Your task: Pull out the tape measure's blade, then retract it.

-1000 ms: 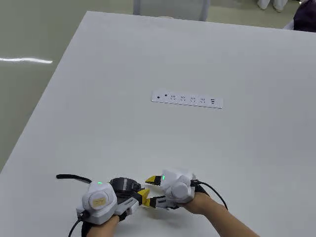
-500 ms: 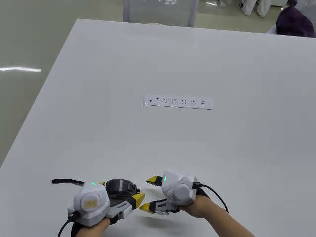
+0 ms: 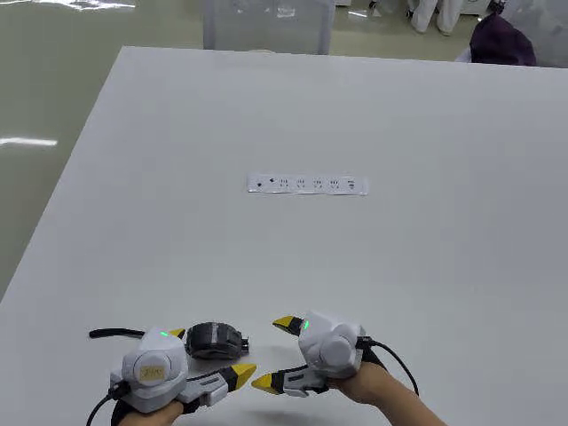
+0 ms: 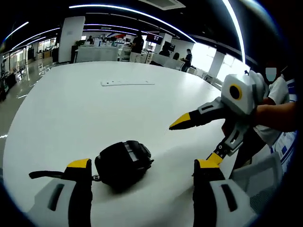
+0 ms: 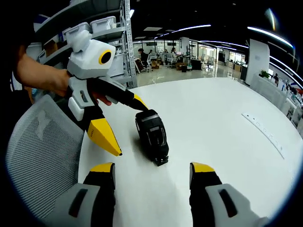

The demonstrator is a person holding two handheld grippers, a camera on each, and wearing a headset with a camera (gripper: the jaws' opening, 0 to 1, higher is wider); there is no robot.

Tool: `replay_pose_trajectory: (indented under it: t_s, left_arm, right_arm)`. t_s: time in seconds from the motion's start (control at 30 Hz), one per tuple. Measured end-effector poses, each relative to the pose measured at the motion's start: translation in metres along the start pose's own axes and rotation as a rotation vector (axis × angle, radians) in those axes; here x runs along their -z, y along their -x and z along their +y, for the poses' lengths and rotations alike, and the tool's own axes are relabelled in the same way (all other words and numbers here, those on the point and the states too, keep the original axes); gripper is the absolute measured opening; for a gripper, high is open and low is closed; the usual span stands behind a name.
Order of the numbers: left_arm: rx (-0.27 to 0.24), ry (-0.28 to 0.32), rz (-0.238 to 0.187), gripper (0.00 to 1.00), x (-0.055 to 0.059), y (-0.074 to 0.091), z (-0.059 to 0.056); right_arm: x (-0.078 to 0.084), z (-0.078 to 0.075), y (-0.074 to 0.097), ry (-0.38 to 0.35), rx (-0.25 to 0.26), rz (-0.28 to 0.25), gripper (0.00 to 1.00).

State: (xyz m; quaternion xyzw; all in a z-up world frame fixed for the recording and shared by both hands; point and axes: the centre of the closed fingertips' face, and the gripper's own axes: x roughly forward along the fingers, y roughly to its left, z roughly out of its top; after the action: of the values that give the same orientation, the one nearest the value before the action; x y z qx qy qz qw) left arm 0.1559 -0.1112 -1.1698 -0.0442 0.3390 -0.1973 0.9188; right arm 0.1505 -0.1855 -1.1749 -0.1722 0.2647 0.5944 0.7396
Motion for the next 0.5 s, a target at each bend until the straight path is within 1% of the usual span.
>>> replay_pose_trajectory:
  t_s: [0.13, 0.2, 0.23, 0.33, 0.4, 0.43, 0.5]
  left_arm:
    - [0.027, -0.036, 0.006, 0.90, 0.001, 0.009, 0.000]
    - [0.038, -0.041, 0.005, 0.91, 0.001, 0.013, 0.001]
    - [0.048, -0.046, 0.007, 0.91, 0.001, 0.017, 0.001]
    - [0.061, -0.064, 0.015, 0.93, 0.003, 0.024, 0.004]
    - [0.065, -0.084, 0.016, 0.95, 0.003, 0.030, 0.006]
    - [0.066, -0.085, 0.014, 0.96, 0.003, 0.032, 0.007]
    - [0.070, -0.087, 0.014, 0.97, 0.002, 0.038, 0.010]
  right_arm:
    - [-0.004, 0.002, 0.012, -0.034, 0.026, -0.018, 0.69]
    - [-0.004, 0.002, 0.017, -0.040, 0.033, -0.022, 0.71]
    - [-0.005, 0.001, 0.021, -0.050, 0.049, -0.027, 0.72]
    - [-0.006, 0.000, 0.033, -0.070, 0.073, -0.038, 0.74]
    - [-0.005, -0.001, 0.042, -0.088, 0.093, -0.047, 0.75]
    - [-0.004, -0.002, 0.044, -0.095, 0.096, -0.050, 0.76]
    - [0.001, -0.001, 0.052, -0.107, 0.106, -0.041, 0.79]
